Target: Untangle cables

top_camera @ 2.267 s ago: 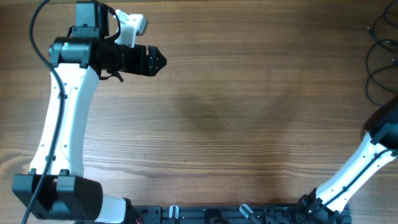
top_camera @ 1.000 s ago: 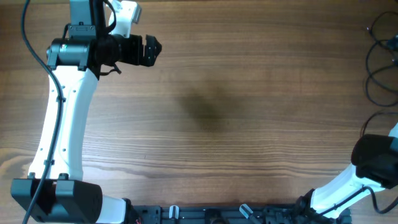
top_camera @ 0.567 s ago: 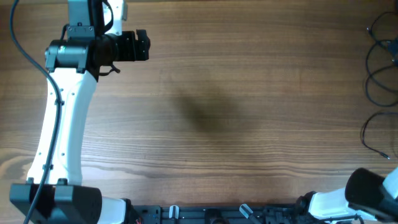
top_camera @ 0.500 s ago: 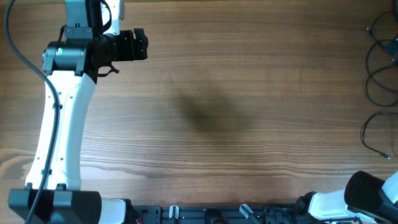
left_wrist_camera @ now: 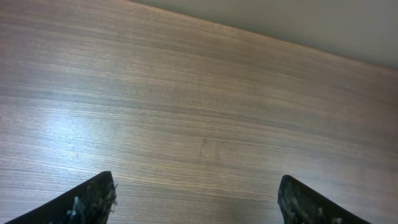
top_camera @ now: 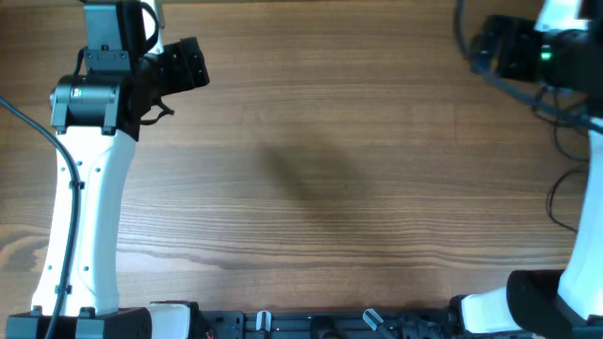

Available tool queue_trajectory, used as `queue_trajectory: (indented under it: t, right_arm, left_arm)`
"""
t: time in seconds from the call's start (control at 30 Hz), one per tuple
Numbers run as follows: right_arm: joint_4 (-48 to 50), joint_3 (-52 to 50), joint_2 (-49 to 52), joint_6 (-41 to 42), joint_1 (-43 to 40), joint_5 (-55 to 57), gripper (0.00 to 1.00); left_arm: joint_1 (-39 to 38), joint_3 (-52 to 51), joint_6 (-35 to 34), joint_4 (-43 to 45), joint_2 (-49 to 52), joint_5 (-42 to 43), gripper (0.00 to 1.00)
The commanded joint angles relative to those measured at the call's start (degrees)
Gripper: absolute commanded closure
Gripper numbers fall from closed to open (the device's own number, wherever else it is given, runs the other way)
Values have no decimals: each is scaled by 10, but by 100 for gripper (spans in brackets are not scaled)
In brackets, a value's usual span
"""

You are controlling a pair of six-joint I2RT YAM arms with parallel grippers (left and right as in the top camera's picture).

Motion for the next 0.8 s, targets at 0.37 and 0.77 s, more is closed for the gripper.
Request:
queue_trajectory:
  t: [0.37, 0.77]
  right_arm:
    - [56, 1, 135, 43, 140, 91, 0]
    - [216, -46, 178, 28, 141, 93, 0]
  left_arm:
    - [-48, 8, 48, 62, 7, -37, 4]
    - [-52, 7, 70, 146, 83, -37, 3]
